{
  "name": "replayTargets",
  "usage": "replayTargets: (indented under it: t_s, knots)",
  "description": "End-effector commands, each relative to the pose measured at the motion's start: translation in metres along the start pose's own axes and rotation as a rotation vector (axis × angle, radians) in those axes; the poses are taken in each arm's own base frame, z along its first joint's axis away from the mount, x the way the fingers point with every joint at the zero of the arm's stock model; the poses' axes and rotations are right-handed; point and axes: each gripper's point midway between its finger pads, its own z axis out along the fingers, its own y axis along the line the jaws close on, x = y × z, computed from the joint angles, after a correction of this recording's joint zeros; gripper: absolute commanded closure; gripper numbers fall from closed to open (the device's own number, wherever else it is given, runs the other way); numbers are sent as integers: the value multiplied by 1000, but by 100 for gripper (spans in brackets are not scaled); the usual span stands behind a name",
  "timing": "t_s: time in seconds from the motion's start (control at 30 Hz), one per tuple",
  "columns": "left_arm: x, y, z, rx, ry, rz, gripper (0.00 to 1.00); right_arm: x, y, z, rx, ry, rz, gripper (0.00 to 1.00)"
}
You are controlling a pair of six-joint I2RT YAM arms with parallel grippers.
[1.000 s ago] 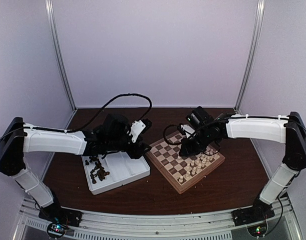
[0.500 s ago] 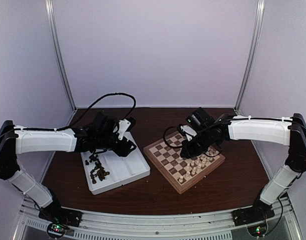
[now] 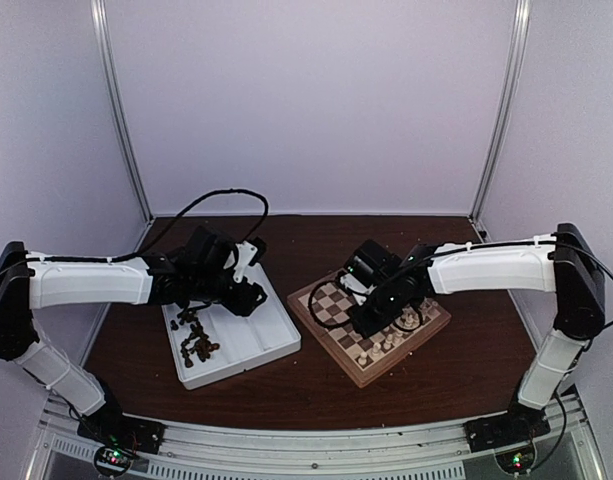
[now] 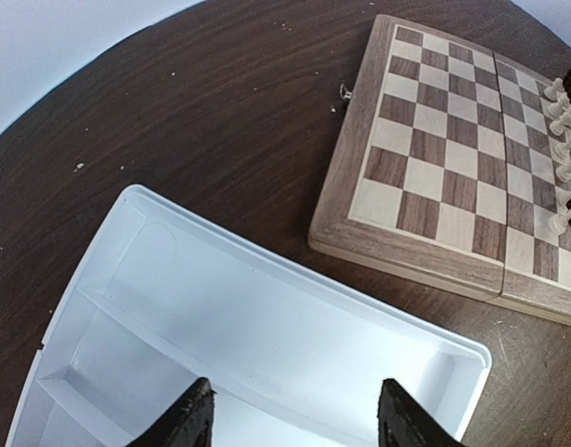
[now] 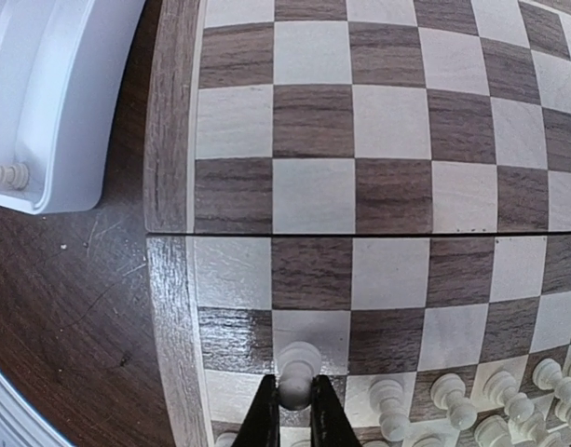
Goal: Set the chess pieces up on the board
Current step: Place the chess piece on the chessboard.
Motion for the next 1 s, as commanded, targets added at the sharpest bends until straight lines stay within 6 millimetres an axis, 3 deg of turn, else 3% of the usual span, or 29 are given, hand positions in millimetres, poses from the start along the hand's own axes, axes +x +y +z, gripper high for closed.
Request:
replayTargets:
  t_s: [0.0,0.17,0.33,0.57,0.97]
  knots:
    - [-10,8,-7,-37,-31,-28,40,-16,-3,0,58,-39,-26,99]
    - [-8,9,-6,-43,-24,-29,40,-16,-5,5,80,-30,-30,97]
    - [-8,9,-6,-43,-23,-31,40,-15,-5,5,80,-28,-29,84]
    - [-6,9,-4,-41,-15,-32,40,-19,-4,0,78,-36,-24,77]
    - [-5,9,-3,-35,-7,-35,40,-14,-4,6,87,3,-39,75]
